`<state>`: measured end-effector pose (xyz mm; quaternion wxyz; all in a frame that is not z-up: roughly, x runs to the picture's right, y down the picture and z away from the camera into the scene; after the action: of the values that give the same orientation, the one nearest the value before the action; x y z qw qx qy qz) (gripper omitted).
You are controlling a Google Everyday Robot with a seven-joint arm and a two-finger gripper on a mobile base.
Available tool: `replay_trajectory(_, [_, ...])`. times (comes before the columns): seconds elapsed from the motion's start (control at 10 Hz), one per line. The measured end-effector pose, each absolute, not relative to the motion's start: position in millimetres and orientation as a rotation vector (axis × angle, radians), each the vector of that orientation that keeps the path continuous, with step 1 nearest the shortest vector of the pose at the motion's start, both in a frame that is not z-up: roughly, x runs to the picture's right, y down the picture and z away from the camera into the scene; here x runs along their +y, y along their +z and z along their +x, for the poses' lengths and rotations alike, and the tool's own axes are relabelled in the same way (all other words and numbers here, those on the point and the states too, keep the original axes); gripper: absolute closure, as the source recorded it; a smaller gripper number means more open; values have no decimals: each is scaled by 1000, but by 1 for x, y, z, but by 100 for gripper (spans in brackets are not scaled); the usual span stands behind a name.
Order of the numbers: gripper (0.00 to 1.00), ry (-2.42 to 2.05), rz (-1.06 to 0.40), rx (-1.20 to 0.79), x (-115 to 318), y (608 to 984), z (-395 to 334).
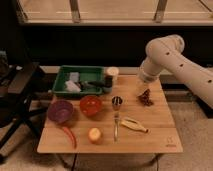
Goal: Place brush in table surface
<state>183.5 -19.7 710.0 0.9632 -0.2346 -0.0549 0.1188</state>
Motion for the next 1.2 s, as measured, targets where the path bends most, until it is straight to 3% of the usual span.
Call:
replay_trajectory(0.7, [35, 222, -355, -255, -65, 754, 75])
replay_trajectory(1.2, [35, 221, -353, -258, -65, 757, 75])
